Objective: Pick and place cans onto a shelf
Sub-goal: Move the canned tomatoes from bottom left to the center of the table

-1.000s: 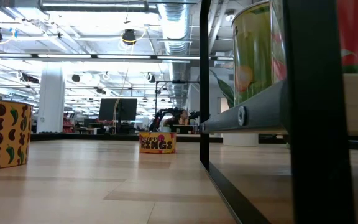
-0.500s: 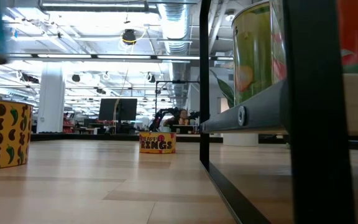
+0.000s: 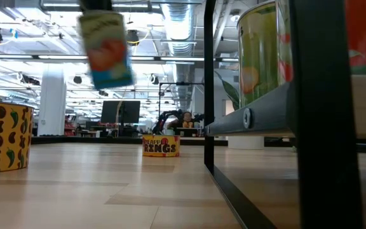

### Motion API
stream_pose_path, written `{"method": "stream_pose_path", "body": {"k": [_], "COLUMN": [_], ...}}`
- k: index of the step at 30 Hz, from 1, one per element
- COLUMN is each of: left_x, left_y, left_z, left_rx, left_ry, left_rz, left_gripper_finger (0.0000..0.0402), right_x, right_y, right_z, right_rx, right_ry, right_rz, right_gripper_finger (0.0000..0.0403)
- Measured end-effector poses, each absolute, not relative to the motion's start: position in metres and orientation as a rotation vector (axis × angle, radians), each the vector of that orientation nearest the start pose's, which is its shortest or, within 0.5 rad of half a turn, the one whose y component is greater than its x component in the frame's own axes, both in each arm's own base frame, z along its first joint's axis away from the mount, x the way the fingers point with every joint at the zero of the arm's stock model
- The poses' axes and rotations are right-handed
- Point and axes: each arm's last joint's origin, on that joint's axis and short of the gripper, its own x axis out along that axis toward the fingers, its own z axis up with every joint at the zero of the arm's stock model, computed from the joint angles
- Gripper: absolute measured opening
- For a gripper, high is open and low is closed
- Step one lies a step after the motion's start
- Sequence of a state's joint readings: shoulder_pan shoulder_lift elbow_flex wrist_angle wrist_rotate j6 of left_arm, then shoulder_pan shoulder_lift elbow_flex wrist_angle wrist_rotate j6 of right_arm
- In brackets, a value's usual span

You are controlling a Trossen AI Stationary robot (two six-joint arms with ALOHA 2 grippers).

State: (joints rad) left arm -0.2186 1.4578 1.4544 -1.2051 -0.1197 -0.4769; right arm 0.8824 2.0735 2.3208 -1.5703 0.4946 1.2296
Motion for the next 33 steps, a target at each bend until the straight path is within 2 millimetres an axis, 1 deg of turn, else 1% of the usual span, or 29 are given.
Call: {"method": "stream_pose_path", "body": {"k": [4,7,11,13,14,17,21,24,28,30,33], "left_x": [0.284,0.301,0.325,0.339,0.346,0.368,0.395,0.412,0.432,0.440,0.448], "left_y": [-0.026,-0.008,0.010,0.017,0.020,0.025,0.027,0.027,0.027,0.027,0.027], "left_z": [0.334,0.330,0.312,0.309,0.305,0.304,0.312,0.306,0.298,0.292,0.285], "left_rx": [-0.206,-0.195,-0.166,-0.145,-0.129,-0.083,-0.057,-0.033,-0.028,-0.020,-0.035], "left_ry": [1.079,1.034,1.070,1.065,1.078,1.084,1.055,1.096,1.125,1.130,1.145], "left_rz": [0.213,0.214,0.202,0.193,0.187,0.156,0.071,0.021,-0.038,-0.052,-0.080], "left_gripper_finger": [0.0000,0.0000,0.0000,0.0000,0.0000,0.0000,0.0000,0.0000,0.0000,0.0000,0.0000], "right_x": [0.260,0.260,0.260,0.260,0.260,0.259,0.252,0.244,0.236,0.233,0.230], "right_y": [0.295,0.295,0.295,0.295,0.295,0.296,0.302,0.308,0.318,0.320,0.322], "right_z": [0.362,0.362,0.362,0.362,0.362,0.361,0.361,0.361,0.358,0.358,0.358], "right_rx": [0.267,0.266,0.267,0.270,0.275,0.310,0.392,0.451,0.521,0.557,0.581], "right_ry": [1.000,1.001,1.001,1.000,0.999,1.000,1.005,1.000,0.994,0.988,0.986], "right_rz": [-0.316,-0.317,-0.318,-0.319,-0.321,-0.336,-0.359,-0.376,-0.406,-0.421,-0.432], "right_gripper_finger": [0.0102,0.0102,0.0102,0.0102,0.0102,0.0102,0.0102,0.0102,0.0102,0.0102,0.0102]}}
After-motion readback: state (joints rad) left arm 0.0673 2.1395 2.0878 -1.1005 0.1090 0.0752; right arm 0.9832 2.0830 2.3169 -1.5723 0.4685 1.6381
